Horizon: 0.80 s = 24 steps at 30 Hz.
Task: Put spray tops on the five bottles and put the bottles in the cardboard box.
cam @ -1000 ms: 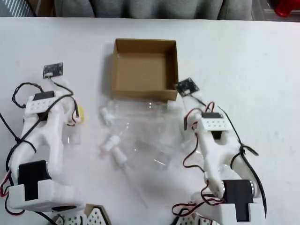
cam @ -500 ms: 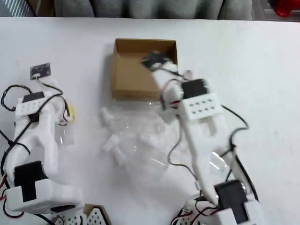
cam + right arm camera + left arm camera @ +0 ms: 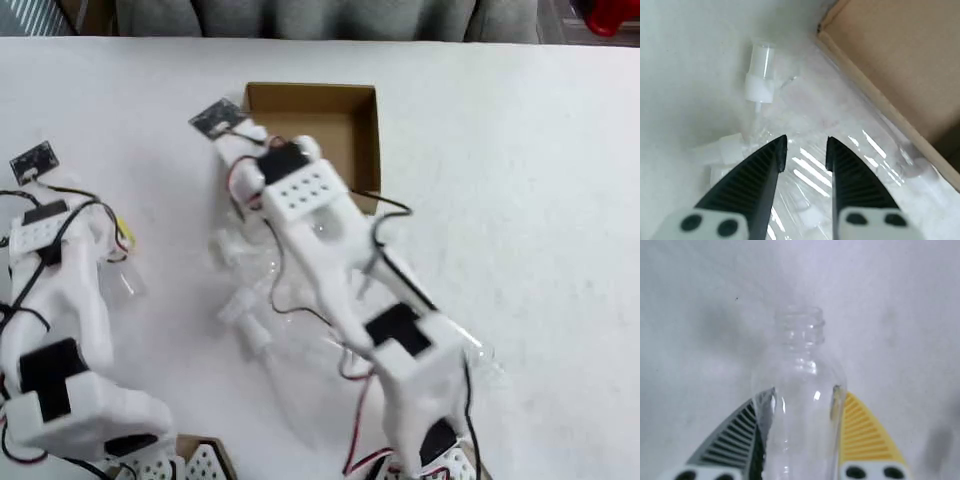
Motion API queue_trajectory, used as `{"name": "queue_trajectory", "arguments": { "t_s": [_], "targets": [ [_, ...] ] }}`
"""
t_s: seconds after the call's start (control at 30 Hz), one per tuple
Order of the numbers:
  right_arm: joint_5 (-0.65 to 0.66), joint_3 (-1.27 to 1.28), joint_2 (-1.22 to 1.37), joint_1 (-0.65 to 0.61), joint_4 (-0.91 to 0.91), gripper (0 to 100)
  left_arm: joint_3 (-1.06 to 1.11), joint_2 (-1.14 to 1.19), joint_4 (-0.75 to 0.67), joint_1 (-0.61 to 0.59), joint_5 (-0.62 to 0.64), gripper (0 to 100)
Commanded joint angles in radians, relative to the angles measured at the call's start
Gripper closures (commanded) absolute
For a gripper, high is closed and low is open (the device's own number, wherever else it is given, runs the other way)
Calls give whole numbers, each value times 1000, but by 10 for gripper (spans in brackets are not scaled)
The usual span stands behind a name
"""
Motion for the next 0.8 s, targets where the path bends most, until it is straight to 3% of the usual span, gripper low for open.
{"name": "queue_trajectory", "arguments": {
  "t_s": [0.0, 0.33, 0.77],
  "targets": [
    [-15, -334, 182, -35, 56, 879, -147, 67, 34, -12, 18, 979],
    [-15, -832, 539, -97, 127, 850, -276, 188, 114, -8, 17, 979],
    [-8, -996, 823, -76, 119, 850, -273, 196, 107, -5, 17, 979]
  ]
}}
